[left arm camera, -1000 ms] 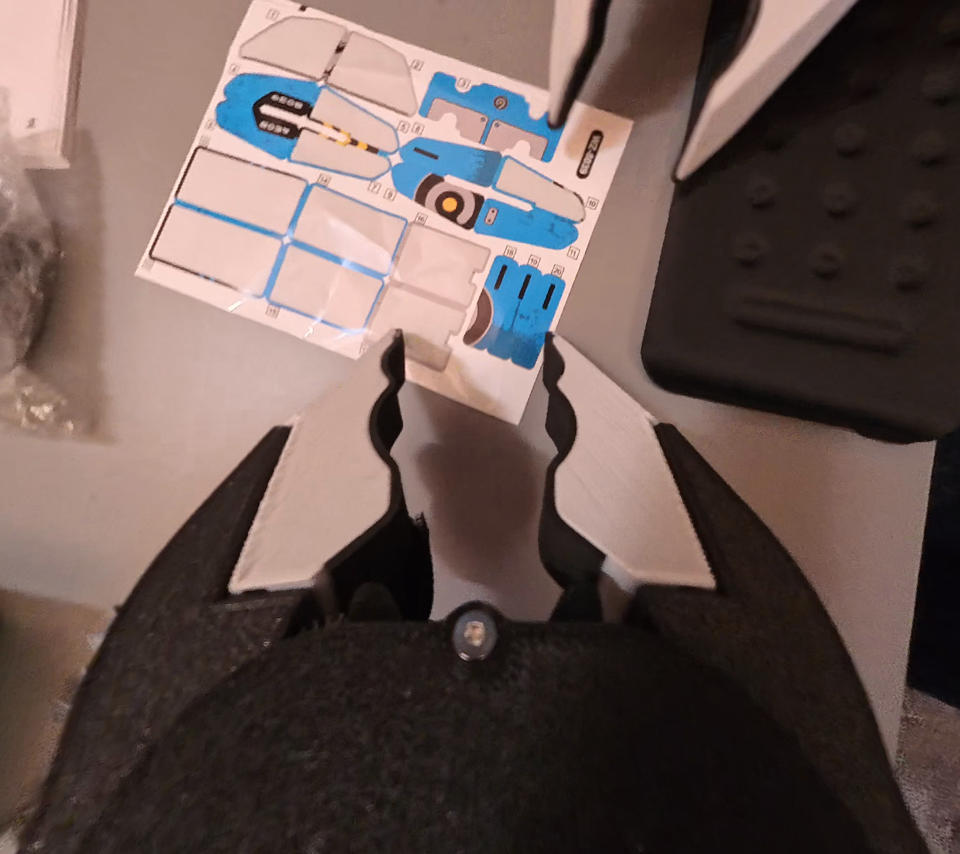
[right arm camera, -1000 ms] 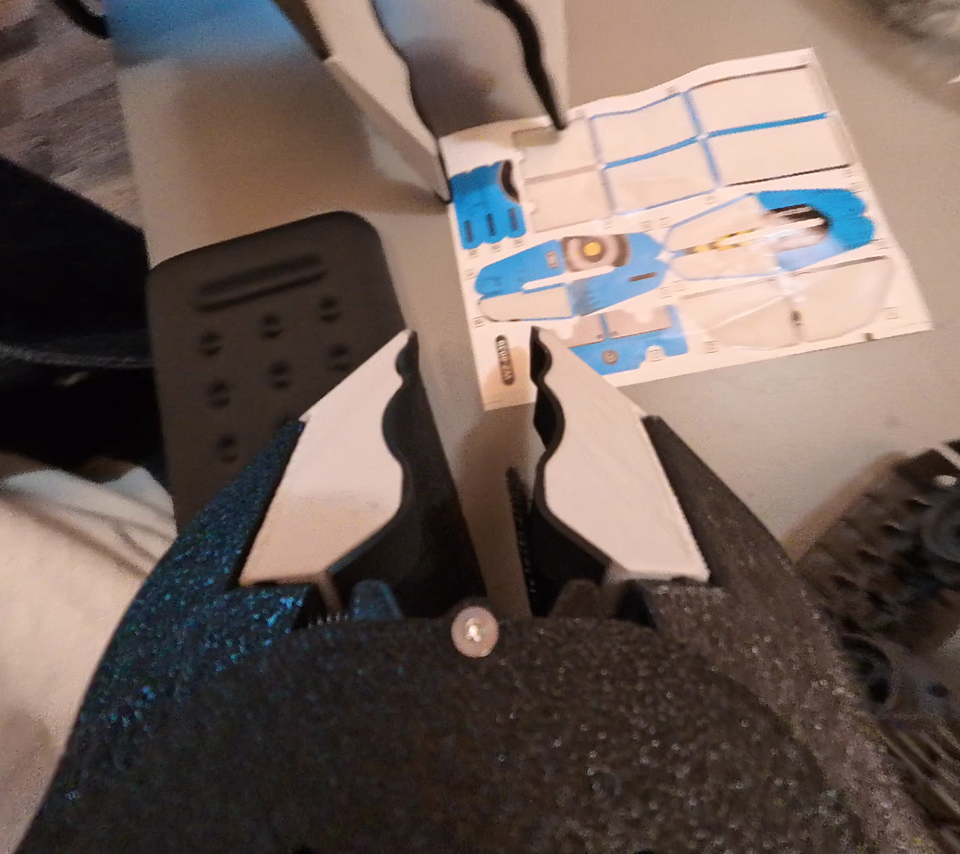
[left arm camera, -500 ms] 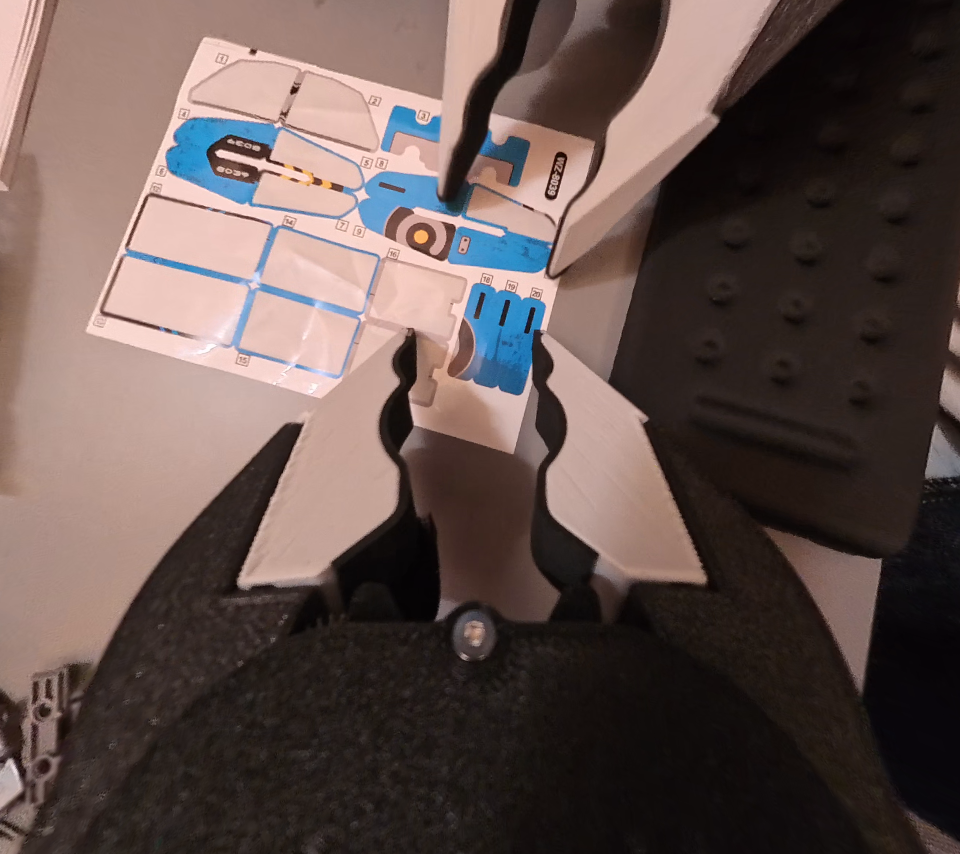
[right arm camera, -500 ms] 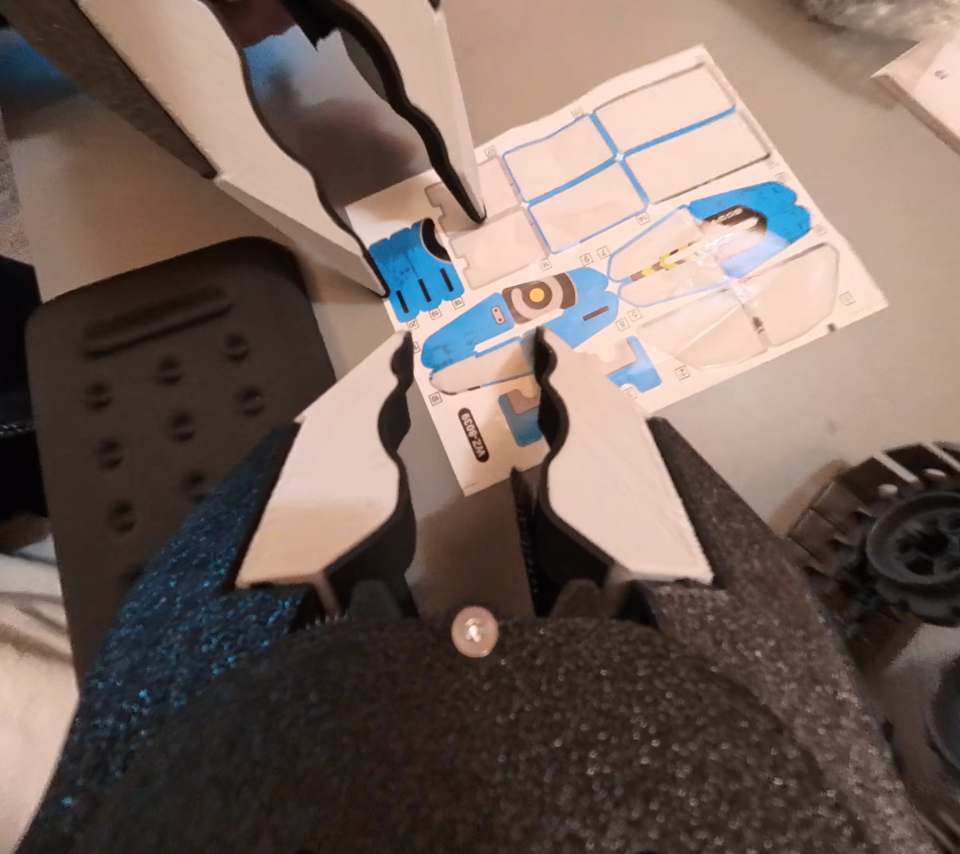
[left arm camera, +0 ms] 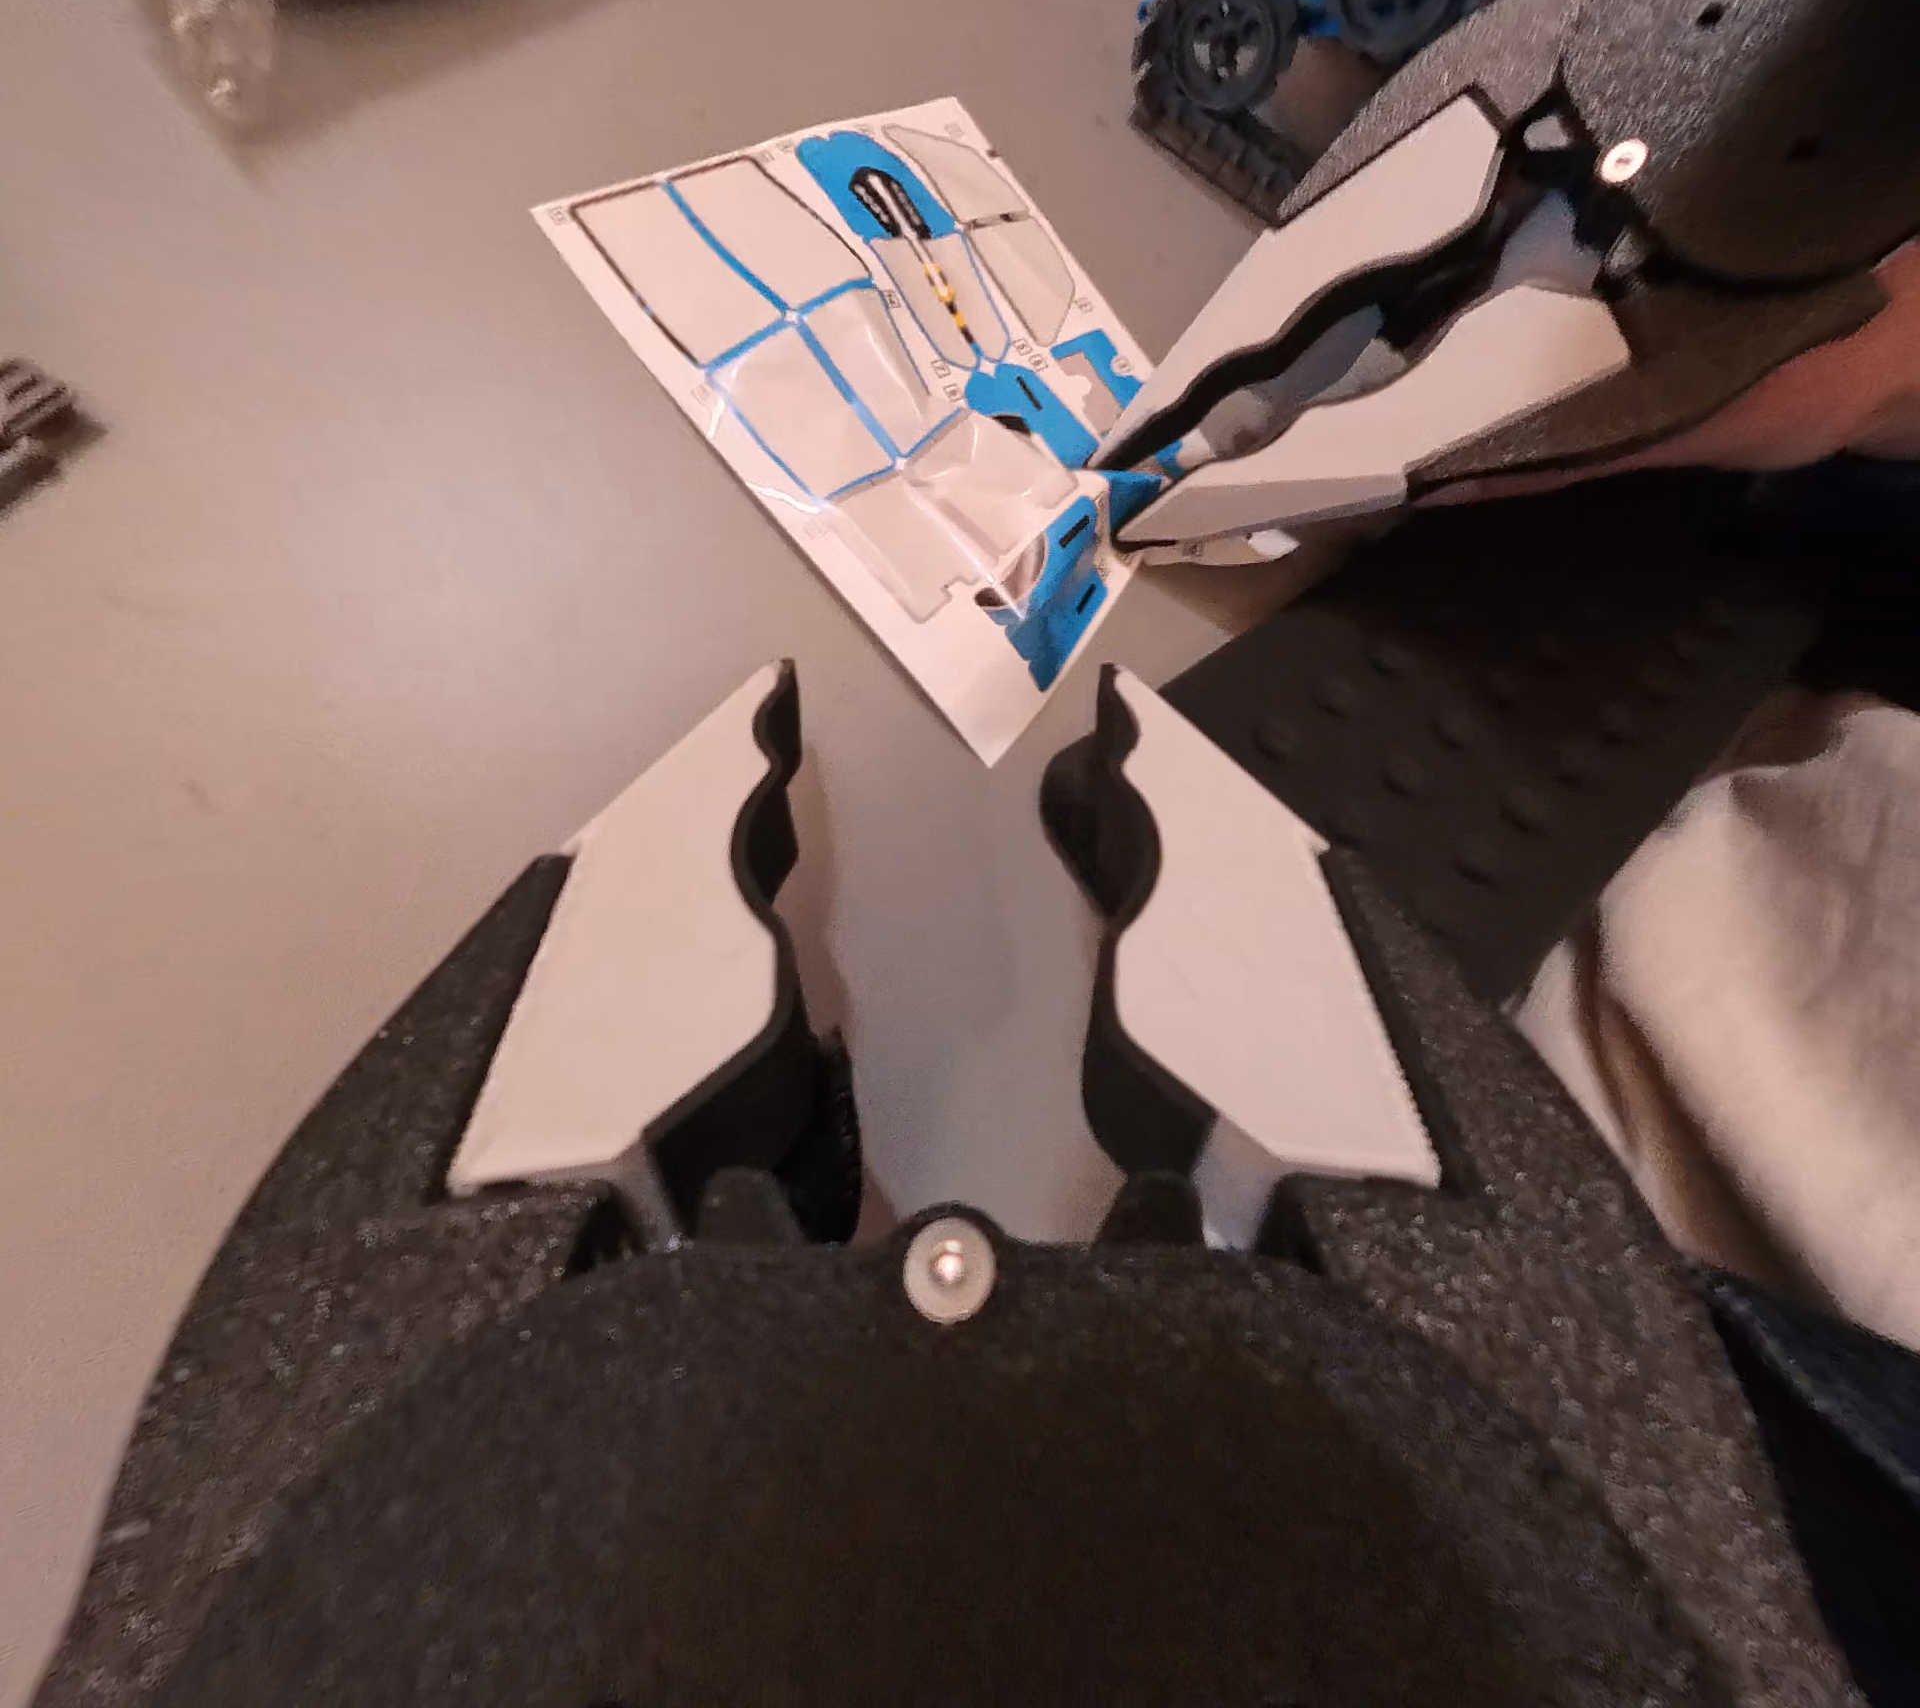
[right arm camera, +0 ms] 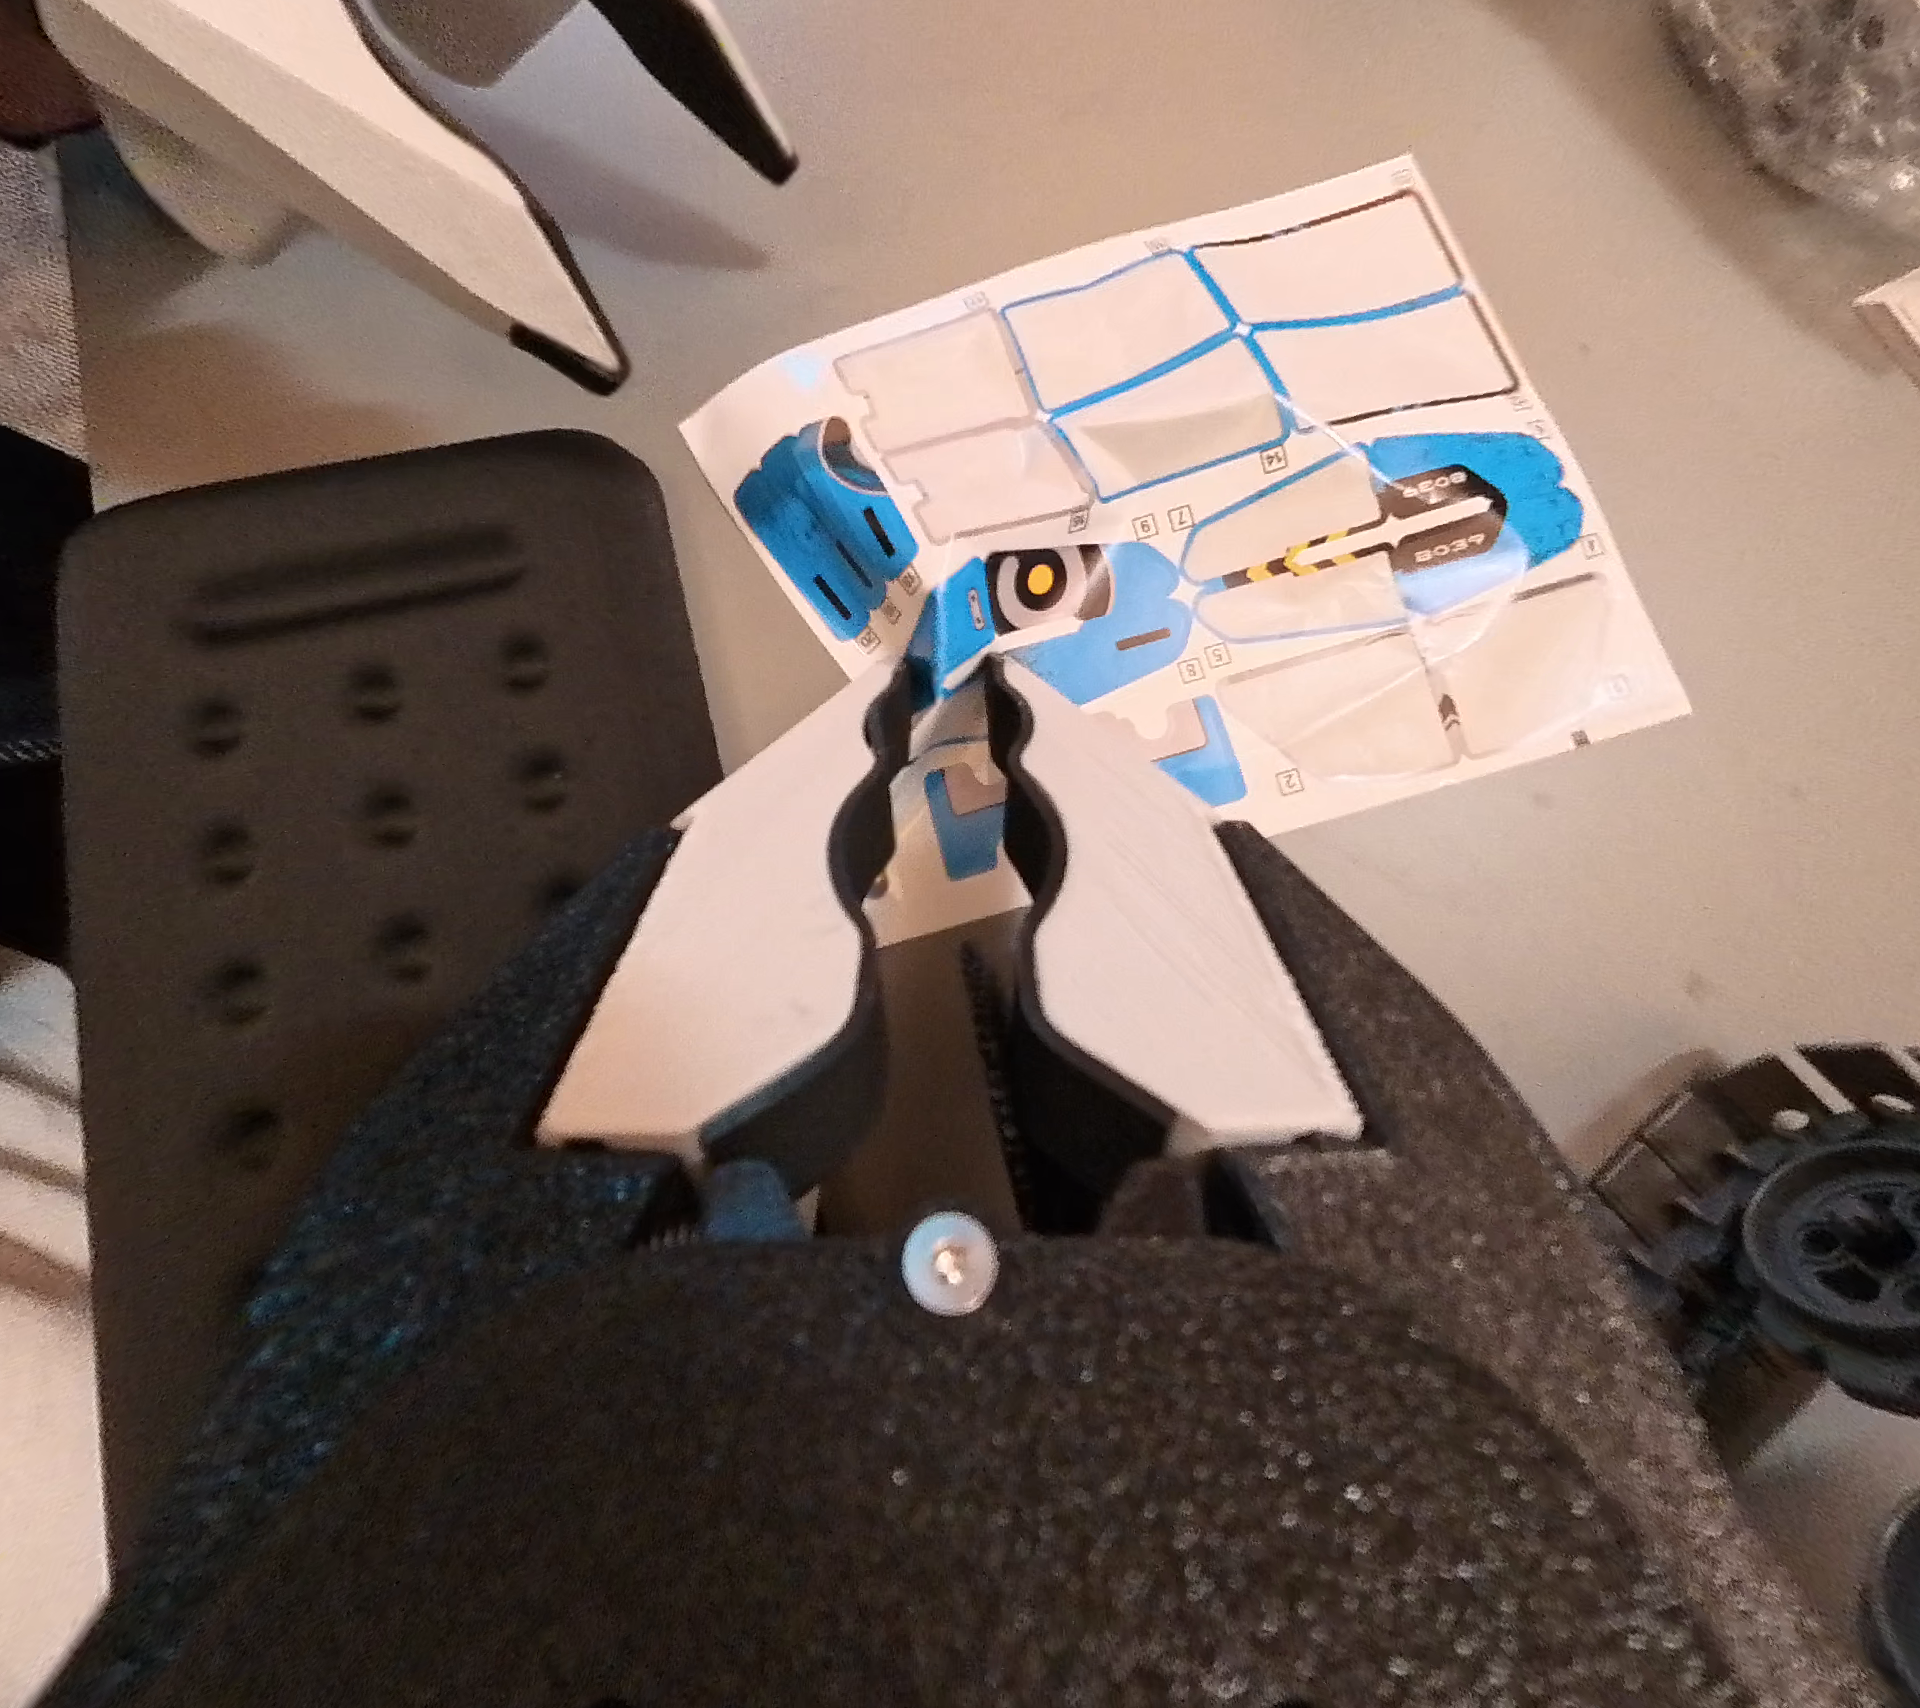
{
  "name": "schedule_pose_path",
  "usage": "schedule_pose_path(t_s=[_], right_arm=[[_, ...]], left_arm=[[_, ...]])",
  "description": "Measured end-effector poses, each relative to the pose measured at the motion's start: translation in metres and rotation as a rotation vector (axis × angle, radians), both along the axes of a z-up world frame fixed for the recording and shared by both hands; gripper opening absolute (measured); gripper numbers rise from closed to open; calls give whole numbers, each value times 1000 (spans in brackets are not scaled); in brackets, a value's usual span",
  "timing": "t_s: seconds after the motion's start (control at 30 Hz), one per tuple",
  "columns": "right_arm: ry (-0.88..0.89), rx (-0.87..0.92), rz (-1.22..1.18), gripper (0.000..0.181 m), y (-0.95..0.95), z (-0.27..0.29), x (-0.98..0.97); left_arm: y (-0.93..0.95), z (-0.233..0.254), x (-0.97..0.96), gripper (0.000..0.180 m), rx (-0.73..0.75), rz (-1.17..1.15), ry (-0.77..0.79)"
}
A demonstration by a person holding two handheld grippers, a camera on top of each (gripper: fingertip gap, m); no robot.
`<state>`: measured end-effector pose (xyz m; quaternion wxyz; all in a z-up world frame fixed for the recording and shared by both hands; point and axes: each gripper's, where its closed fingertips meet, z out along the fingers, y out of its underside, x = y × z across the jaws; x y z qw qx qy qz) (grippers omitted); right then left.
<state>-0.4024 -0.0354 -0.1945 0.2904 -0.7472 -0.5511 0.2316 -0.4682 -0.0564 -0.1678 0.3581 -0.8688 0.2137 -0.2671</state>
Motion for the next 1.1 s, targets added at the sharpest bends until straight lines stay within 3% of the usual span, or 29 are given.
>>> schedule_pose_path(t_s=[0.17, 0.27, 0.4, 0.5, 0.57, 0.63, 0.7, 0.87, 0.97, 1.1], right_arm=[[104, 105, 6, 11, -3, 31, -7], [238, 88, -41, 11, -2, 62, -8], [427, -43, -83, 13, -6, 96, -9], [519, -182, -102, 15, -6, 106, -7], [551, -256, -93, 20, -8, 105, -6], [587, -322, -86, 24, -10, 108, -3], [625, -308, -57, 37, -12, 117, 2], [533, -55, 70, 41, -26, 125, 8], [499, -65, 77, 42, -30, 122, 4], [429, -4, 69, 23, -28, 109, 4]], left_arm=[[3, 5, 10, 64, -78, 114, -198], [4, 22, 21, 68, -106, 108, -411], [-3, 74, 45, 51, -4, -36, -710], [-7, 90, 59, 30, 71, -98, -748], [-3, 96, 60, 7, 111, -77, -759], [-2, 95, 64, 0, 92, -84, -764], [0, 93, 64, 0, 72, -73, -766], [-5, 105, 65, 0, 33, -105, -880], [-9, 114, 69, 0, 32, -143, -945], [-9, 122, 69, 0, -24, -137, -1067]])
